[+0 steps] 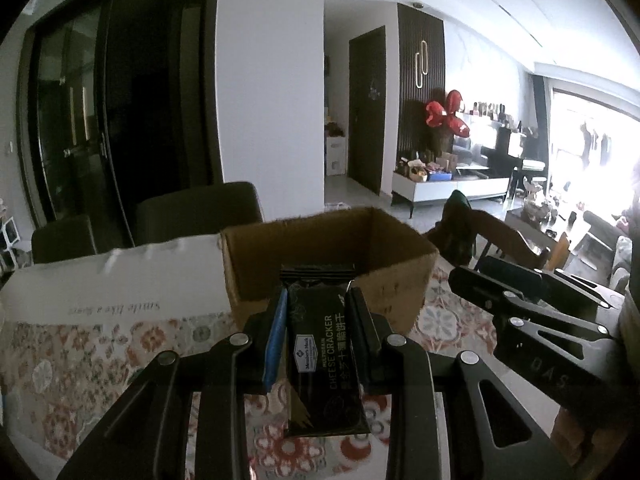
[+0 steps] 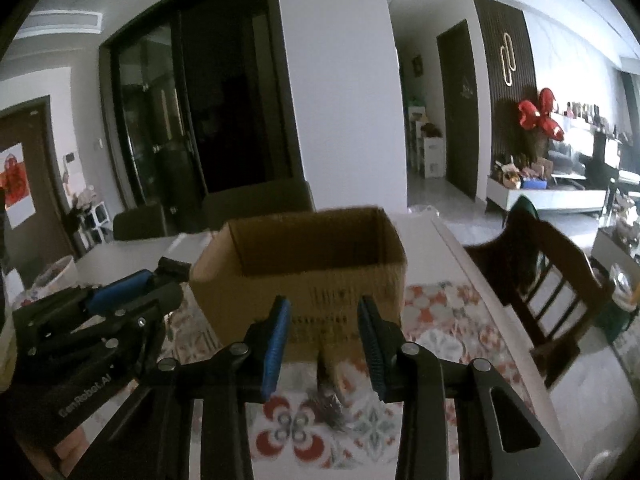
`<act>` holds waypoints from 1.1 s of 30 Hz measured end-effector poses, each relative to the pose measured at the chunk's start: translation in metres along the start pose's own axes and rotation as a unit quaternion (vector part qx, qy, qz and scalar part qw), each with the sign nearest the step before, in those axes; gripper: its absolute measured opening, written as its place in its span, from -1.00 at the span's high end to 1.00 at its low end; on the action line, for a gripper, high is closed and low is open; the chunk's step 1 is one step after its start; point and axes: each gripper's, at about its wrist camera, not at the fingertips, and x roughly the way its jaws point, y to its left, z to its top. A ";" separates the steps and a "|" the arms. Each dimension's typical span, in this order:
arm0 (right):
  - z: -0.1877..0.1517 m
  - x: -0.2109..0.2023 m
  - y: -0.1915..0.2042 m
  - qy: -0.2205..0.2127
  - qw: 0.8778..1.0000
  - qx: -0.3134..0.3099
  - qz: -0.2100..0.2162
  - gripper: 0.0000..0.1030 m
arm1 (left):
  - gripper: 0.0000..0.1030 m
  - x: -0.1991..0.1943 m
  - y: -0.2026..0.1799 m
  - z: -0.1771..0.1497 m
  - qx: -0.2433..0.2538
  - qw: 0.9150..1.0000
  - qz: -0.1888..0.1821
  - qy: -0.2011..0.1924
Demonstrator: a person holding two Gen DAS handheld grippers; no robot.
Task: Organize snacks
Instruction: 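Carry both cracker bars into the box and open both tools, then move both tools back toward the small red candy and gold-foil snack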
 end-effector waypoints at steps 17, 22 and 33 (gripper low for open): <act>0.060 0.065 -0.015 -0.003 0.999 -0.023 -0.025 0.34 | 0.41 0.089 0.012 0.069 0.005 0.999 -0.025 0.041; 0.069 0.081 -0.019 0.002 0.999 -0.027 -0.038 0.34 | 0.34 0.115 0.016 0.072 -0.003 0.998 -0.018 0.063; 0.067 0.093 -0.027 0.028 0.999 -0.026 -0.031 0.32 | -0.29 0.096 0.014 0.063 0.006 0.998 0.021 0.053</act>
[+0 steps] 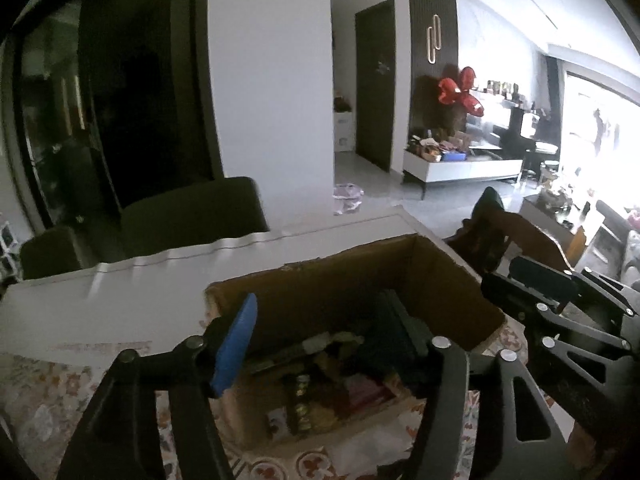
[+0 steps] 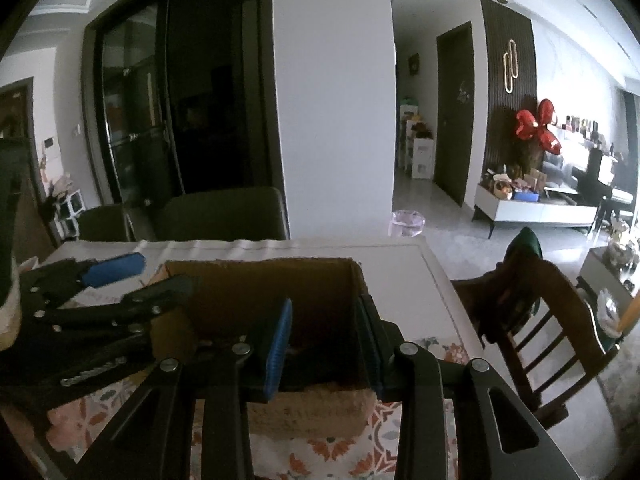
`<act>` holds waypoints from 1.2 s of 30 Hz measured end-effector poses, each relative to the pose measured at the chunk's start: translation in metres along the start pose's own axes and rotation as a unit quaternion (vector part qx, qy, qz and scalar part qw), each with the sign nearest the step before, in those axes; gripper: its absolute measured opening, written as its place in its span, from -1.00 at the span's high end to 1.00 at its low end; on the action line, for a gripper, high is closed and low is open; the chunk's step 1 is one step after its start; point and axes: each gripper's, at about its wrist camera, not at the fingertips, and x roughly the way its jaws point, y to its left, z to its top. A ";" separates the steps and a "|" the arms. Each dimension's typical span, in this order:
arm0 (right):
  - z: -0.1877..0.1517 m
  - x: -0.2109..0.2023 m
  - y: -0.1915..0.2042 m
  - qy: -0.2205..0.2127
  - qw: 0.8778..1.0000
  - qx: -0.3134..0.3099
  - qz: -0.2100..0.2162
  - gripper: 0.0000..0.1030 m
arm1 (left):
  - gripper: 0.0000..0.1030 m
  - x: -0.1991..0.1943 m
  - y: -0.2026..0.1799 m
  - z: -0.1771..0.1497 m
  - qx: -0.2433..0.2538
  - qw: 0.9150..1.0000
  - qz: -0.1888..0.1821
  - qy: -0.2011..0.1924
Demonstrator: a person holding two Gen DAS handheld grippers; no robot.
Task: Organize snacks
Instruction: 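Move both tools back toward the small red candy and gold-foil snack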
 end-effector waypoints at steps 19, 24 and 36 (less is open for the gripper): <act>-0.048 -0.024 0.039 0.117 0.979 -0.136 0.096 0.32 | -0.73 -0.067 -0.003 -0.079 -0.016 0.995 0.098 0.019; -0.067 -0.018 0.043 0.153 0.970 -0.162 0.100 0.31 | -0.73 -0.060 0.003 -0.101 -0.041 0.992 0.106 0.062; -0.110 0.021 0.060 0.276 0.905 -0.290 0.142 0.07 | -0.79 -0.042 0.004 -0.143 -0.073 0.980 0.125 0.135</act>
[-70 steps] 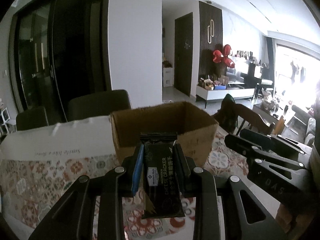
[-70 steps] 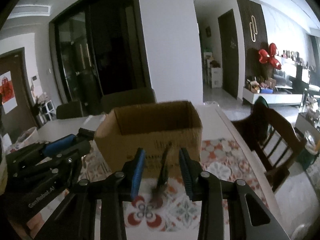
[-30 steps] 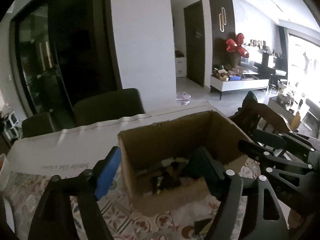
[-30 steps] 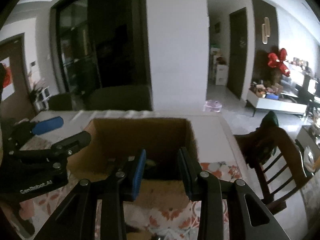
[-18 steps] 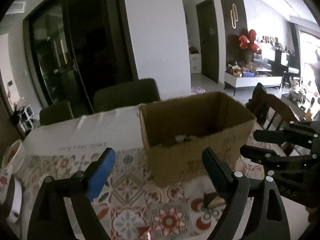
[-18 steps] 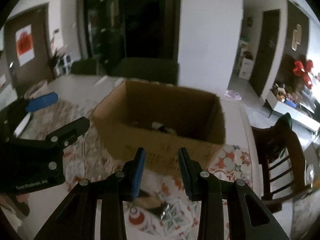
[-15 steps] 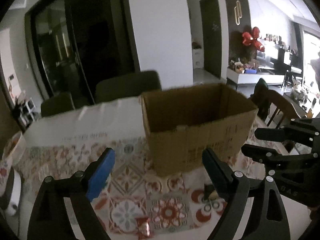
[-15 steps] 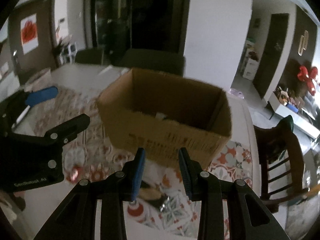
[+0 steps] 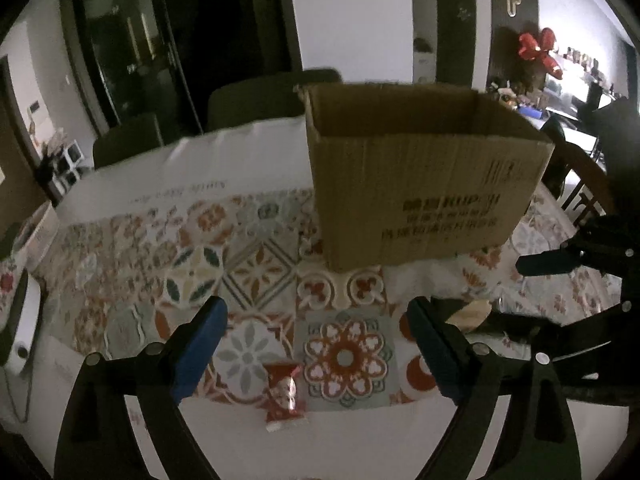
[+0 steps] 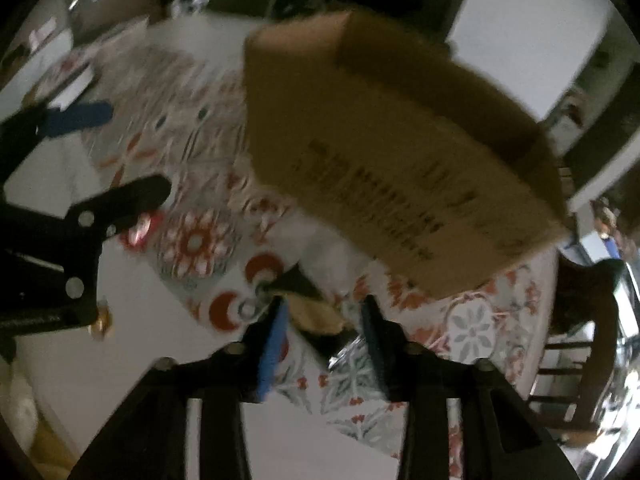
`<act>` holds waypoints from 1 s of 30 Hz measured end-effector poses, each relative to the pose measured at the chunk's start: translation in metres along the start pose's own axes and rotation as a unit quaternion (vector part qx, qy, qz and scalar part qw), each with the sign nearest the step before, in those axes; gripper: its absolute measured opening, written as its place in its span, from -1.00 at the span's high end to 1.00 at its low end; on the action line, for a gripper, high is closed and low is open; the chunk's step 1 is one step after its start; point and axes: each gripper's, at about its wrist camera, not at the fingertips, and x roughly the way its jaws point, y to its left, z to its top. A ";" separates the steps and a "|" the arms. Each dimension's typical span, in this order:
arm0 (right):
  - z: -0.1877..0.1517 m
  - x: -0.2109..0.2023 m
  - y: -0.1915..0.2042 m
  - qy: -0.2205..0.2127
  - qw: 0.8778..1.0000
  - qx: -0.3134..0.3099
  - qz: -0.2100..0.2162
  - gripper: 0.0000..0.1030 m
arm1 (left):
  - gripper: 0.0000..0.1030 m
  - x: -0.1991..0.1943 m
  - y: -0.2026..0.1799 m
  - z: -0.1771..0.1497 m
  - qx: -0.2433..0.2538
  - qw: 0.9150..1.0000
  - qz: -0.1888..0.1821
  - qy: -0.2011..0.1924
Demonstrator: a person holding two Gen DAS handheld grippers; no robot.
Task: Organize snacks
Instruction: 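Move both tools back toward the small red candy and gold-foil snack, then close the right tool on the gold-foil snack and lift it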
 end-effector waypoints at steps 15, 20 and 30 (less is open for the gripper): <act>0.005 0.054 0.022 0.095 0.978 -0.184 0.029 -0.01 | -0.78 0.029 -0.005 -0.018 -0.005 0.998 0.001 0.060; 0.003 0.058 0.032 0.093 0.967 -0.236 0.031 -0.33 | -0.78 0.033 -0.006 -0.019 -0.006 0.998 -0.002 0.068; 0.006 0.081 0.027 0.101 0.968 -0.229 0.028 -0.33 | -0.78 0.038 -0.003 -0.019 -0.010 0.997 -0.004 0.078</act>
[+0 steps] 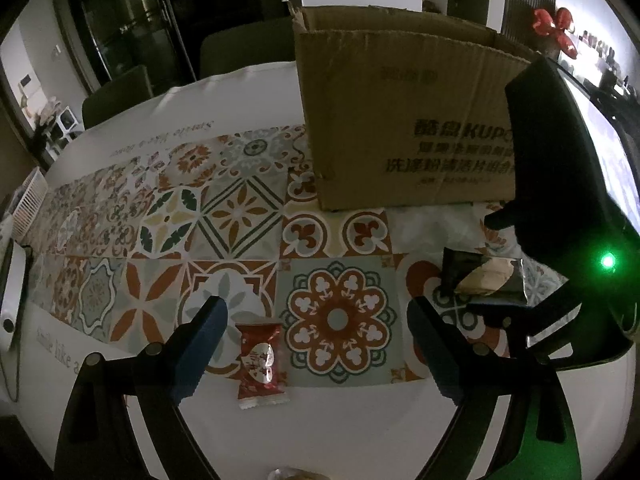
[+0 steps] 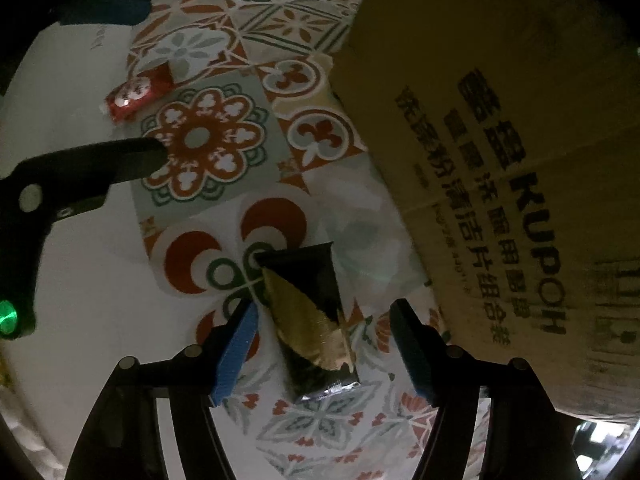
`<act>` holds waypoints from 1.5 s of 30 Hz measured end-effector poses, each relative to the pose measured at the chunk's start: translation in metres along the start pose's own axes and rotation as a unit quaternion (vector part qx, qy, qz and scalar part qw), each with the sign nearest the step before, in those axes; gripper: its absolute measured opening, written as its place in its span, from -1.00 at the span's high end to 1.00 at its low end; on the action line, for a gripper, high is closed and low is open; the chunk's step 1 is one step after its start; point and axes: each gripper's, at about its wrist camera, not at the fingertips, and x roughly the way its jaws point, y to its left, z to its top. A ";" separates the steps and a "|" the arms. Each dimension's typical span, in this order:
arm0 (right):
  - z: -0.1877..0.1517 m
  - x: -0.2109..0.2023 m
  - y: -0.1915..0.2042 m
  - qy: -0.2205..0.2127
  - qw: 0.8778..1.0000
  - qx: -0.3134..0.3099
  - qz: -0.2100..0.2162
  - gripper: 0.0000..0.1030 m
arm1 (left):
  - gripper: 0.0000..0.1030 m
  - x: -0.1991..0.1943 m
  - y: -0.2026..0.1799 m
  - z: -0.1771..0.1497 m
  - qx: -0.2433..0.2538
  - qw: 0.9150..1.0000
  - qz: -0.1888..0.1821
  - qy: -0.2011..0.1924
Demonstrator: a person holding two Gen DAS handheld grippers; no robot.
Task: Organize snacks
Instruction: 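Close the right tool on the gold-foil snack and lift it, then grasp the small red candy packet with the left tool while the right tool holds the gold-foil snack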
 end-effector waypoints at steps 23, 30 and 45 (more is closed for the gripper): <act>-0.011 -0.031 0.017 -0.028 0.979 0.204 -0.004 0.33 | -0.78 -0.011 0.032 -0.001 -0.010 0.999 -0.038 0.005; 0.005 -0.059 0.012 -0.073 0.957 0.281 -0.012 0.33 | -0.74 -0.006 0.054 0.013 0.009 0.997 -0.075 0.033; 0.023 -0.054 0.026 -0.095 0.933 0.348 0.006 0.33 | -0.20 0.031 0.057 -0.008 0.024 0.986 -0.102 0.127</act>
